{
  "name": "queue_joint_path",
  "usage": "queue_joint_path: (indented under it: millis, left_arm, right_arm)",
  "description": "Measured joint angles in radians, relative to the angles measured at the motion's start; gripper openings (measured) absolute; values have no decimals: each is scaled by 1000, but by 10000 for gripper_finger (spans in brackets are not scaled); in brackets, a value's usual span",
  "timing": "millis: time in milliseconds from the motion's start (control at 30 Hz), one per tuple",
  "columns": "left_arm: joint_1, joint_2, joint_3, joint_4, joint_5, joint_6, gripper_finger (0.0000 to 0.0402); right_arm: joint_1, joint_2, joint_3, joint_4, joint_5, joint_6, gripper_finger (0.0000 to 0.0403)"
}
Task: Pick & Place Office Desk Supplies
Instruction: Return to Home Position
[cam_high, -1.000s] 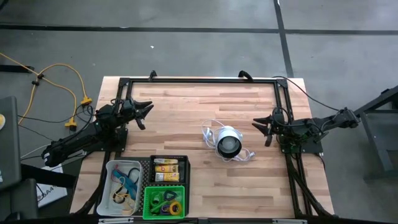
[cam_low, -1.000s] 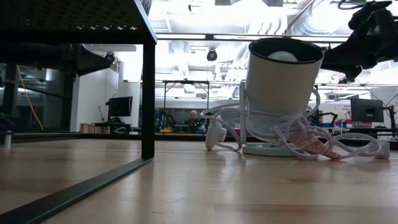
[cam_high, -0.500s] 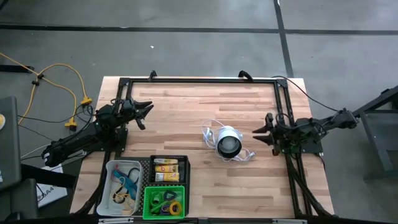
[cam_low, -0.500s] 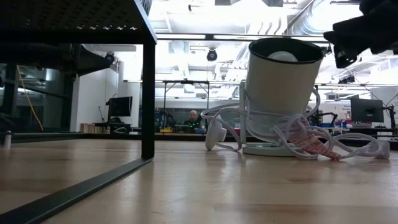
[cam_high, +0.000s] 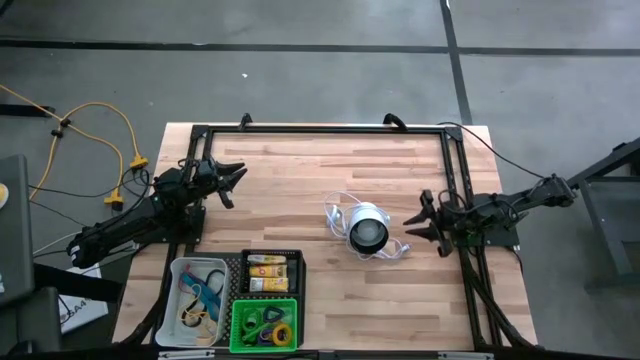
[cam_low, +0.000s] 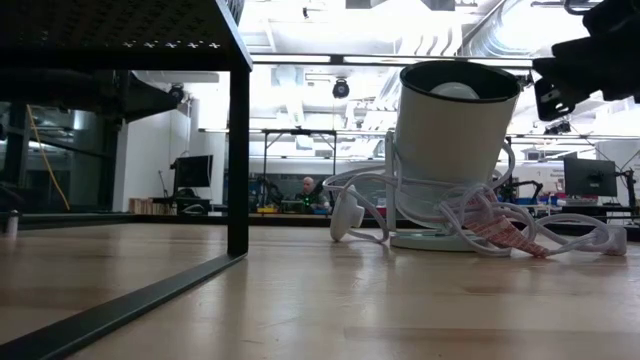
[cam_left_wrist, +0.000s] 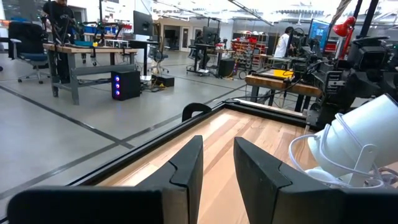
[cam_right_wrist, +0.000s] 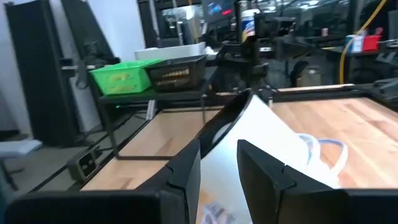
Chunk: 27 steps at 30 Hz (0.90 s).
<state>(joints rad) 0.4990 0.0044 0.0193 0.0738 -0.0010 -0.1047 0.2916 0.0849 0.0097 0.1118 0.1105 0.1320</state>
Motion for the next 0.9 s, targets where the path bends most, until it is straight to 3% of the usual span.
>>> queue_joint_path:
  millis: [567,900]
  left_arm:
    - [0,0,0,0,0,0,85]
    - [0,0,0,0,0,0,85]
  right_arm:
    - [0,-1,-2,-97,-117,59,94]
    - [0,-1,-2,-99,-118,56,94]
